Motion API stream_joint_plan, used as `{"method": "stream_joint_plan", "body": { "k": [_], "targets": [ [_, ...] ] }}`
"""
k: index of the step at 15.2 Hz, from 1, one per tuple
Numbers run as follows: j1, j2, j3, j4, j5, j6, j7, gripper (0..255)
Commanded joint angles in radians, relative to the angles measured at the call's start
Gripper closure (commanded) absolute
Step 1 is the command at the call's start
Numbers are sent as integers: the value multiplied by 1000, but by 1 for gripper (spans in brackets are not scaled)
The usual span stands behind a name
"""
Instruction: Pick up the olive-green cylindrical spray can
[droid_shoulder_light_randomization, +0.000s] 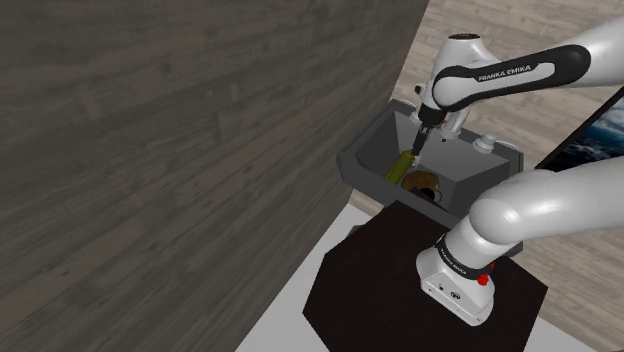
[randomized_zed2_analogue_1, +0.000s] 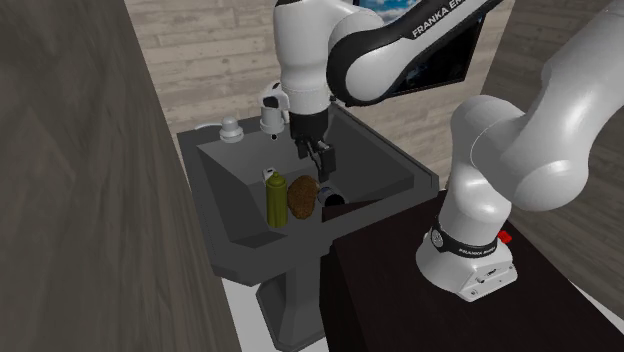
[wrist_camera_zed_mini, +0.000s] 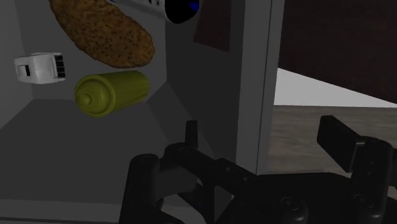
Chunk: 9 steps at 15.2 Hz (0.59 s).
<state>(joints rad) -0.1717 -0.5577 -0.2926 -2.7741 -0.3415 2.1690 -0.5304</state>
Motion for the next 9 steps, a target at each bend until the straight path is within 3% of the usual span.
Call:
{"method": "stream_joint_plan", "body": {
  "k": [1, 9],
  "targets": [
    [-15, 63, -32, -3, -39, 90, -33, 0],
    [-48, 394, -160, 80, -116, 435, -178, 0]
  ]
}}
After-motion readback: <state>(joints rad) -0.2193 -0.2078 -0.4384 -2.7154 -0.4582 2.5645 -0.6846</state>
